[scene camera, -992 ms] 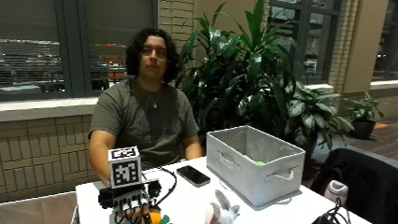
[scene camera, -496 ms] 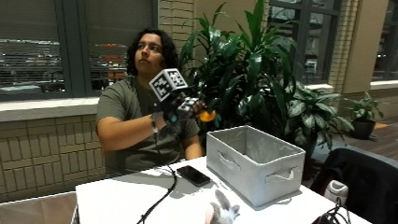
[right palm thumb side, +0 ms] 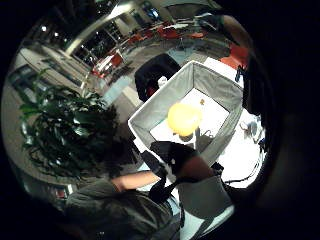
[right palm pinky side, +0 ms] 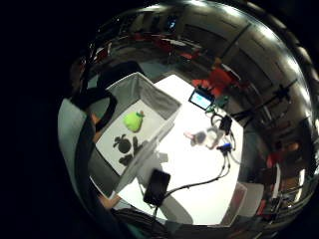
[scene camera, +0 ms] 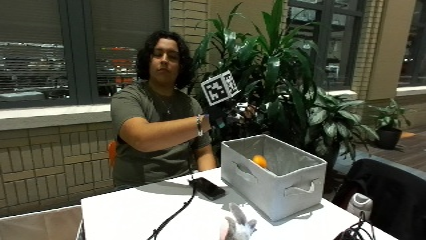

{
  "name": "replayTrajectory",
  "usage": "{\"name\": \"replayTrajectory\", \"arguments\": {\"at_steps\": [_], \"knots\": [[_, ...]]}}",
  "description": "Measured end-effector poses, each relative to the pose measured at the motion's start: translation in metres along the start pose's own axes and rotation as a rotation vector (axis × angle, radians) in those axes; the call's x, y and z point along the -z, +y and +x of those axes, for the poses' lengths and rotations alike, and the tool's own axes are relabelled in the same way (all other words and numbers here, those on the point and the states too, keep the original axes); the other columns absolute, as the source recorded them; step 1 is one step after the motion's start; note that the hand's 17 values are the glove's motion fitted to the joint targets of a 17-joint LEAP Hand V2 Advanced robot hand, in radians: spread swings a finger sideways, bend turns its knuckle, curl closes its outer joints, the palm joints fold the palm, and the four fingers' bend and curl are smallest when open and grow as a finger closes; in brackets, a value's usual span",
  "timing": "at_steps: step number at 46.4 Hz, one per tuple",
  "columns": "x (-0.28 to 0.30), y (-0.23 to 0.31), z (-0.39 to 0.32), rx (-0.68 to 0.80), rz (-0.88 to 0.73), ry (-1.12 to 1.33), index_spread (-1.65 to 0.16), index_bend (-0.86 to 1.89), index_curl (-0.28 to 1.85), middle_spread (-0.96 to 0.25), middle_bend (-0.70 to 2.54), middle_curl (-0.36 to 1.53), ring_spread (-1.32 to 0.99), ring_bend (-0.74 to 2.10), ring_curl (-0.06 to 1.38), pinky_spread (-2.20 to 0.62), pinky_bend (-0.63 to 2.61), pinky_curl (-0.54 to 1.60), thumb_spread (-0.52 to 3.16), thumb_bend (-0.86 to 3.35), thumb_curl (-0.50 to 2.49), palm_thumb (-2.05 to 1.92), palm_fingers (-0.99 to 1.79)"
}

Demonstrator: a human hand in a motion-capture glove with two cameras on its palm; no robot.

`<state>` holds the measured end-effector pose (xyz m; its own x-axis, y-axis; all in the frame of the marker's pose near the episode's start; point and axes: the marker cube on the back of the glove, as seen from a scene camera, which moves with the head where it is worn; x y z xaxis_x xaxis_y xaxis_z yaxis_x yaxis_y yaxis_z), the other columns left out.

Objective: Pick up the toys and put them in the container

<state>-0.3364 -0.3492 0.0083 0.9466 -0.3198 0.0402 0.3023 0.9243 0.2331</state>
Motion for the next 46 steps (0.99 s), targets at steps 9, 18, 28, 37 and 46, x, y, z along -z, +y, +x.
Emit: {"name": "replayTrajectory", "arguments": {"at_steps": [9, 18, 28, 37, 46], "knots": [[-0.036, 0.026, 0.155, -0.264, -0.066, -0.008, -0.39, 0.43, 0.46, -0.47, 1.17, 1.08, -0.52, 1.51, 0.86, -0.45, 1.39, 0.73, 1.01, -0.07, 0.25, -0.07, 0.32], [-0.105, 0.041, 0.264, -0.400, -0.250, 0.138, -0.40, 0.63, 0.55, -0.40, 0.80, 0.91, -0.43, 1.13, 0.71, -0.34, 1.15, 0.59, 1.09, -0.04, 0.25, -0.03, 0.02], [-0.189, 0.041, 0.296, -0.375, -0.401, 0.237, -0.39, 0.54, 0.51, -0.25, 0.37, 0.70, -0.29, 0.52, 0.50, -0.11, 1.09, 0.50, 0.96, -0.06, 0.25, -0.06, -0.35], [-0.223, 0.027, 0.296, -0.267, -0.139, 0.279, -0.40, 0.69, 0.52, -0.27, 0.45, 0.68, -0.29, 0.33, 0.39, -0.11, 0.93, 0.40, 1.05, -0.01, 0.26, 0.00, 0.38], [-0.184, 0.019, 0.282, -0.215, 0.058, 0.193, -0.38, 0.62, 0.60, -0.34, 0.64, 0.82, -0.45, 0.80, 0.55, -0.25, 0.97, 0.41, 1.35, 0.16, 0.34, 0.25, 0.79]]}}
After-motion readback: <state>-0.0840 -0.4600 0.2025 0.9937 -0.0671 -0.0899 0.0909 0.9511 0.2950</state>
